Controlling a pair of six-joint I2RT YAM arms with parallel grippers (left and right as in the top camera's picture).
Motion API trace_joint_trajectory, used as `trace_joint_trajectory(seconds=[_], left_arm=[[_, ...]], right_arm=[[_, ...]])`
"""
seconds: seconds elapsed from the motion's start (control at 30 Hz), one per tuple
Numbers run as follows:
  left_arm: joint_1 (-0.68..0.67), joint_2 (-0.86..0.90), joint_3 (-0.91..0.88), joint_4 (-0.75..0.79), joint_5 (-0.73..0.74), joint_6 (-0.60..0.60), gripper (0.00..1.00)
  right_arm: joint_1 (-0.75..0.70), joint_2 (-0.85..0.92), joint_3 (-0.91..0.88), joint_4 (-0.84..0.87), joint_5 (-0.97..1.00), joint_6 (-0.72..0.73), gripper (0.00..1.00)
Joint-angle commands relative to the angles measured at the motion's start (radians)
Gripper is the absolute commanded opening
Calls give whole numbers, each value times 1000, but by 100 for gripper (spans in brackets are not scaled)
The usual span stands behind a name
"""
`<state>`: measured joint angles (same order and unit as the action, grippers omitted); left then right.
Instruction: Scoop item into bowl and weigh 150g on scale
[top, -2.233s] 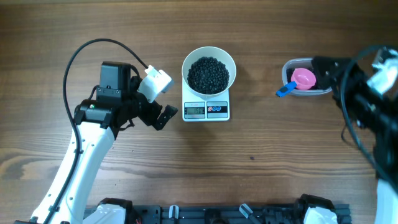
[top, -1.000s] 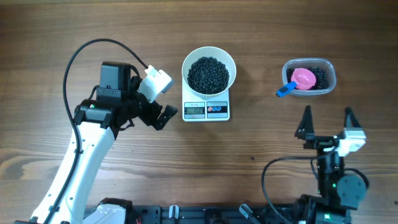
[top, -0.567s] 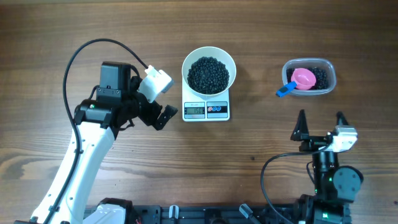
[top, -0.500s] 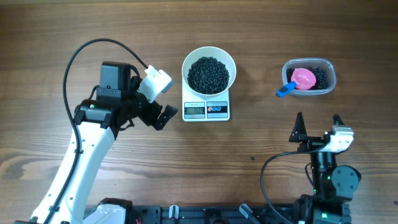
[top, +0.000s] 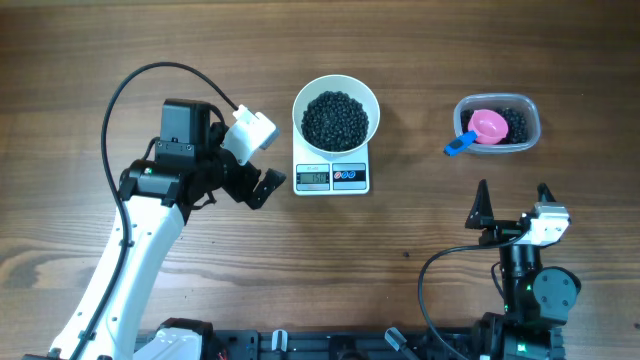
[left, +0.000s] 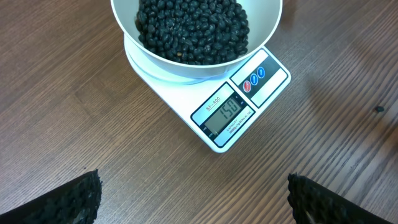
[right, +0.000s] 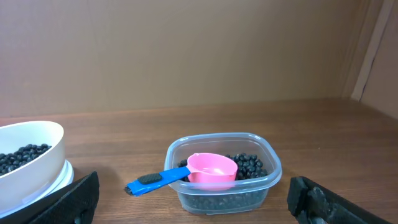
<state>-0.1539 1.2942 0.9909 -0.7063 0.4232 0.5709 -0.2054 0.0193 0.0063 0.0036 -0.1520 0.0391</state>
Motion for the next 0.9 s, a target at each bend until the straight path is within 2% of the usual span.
trace_joint_trajectory(seconds=[0.0, 0.87], left_arm=[[5, -3, -6, 3, 5, -3, 100], [5, -3, -6, -24, 5, -3, 100]], right_arm=[[5, -12, -1, 5, 14, -13, 100], [5, -12, -1, 5, 14, -13, 100]])
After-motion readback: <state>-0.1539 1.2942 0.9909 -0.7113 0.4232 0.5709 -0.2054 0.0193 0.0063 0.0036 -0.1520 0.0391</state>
